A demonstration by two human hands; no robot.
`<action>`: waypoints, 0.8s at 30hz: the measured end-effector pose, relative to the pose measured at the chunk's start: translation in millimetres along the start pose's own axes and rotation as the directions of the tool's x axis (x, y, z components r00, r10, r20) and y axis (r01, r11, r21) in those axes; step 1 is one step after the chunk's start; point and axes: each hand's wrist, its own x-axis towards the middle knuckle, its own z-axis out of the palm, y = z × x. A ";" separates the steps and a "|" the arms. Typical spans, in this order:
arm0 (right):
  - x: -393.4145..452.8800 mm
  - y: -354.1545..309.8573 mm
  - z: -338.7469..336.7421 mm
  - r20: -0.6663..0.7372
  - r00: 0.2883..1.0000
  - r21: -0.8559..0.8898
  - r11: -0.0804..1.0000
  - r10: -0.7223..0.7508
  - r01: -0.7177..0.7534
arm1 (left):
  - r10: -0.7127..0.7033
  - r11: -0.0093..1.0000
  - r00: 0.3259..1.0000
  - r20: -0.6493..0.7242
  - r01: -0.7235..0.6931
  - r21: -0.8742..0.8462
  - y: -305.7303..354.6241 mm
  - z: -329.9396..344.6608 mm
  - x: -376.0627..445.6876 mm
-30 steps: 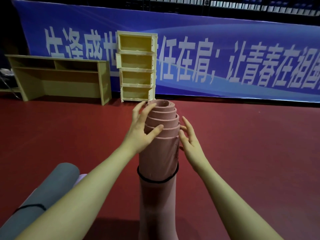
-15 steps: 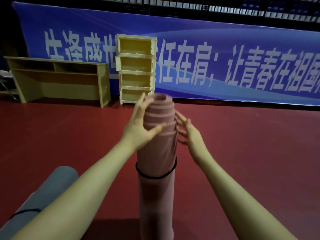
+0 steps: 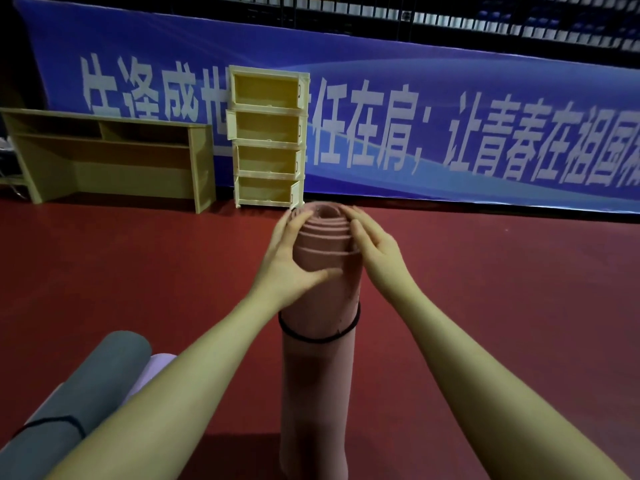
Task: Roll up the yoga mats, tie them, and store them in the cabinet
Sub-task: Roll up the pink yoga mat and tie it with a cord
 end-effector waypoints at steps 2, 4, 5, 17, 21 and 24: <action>5.7 -0.3 -5.7 -0.023 0.999 -0.017 0.999 -0.035 0.034 | 0.044 0.996 0.999 0.021 -0.045 0.081 2.8 -3.6 9.1; -1.7 13.0 -7.0 0.034 0.999 -0.072 0.997 0.018 -0.016 | 0.053 0.971 0.995 0.090 -0.072 0.228 -7.0 -1.2 2.8; -9.9 22.8 -6.1 0.090 0.994 -0.143 0.988 0.069 -0.055 | 0.024 0.949 0.990 0.136 -0.065 0.310 -15.4 1.5 -4.6; -27.1 44.3 -10.8 0.181 0.983 -0.518 0.853 0.037 0.064 | -0.006 0.886 0.956 0.294 -0.132 0.444 -21.9 1.1 -0.9; -37.7 52.6 -1.7 0.119 0.993 -0.316 0.948 0.021 0.018 | -0.142 0.971 0.957 0.252 0.086 0.222 -25.3 11.8 -15.3; -46.0 55.9 9.1 0.060 0.995 -0.110 0.991 0.082 -0.075 | -0.140 0.989 0.959 0.246 0.125 0.076 -26.4 14.7 -19.3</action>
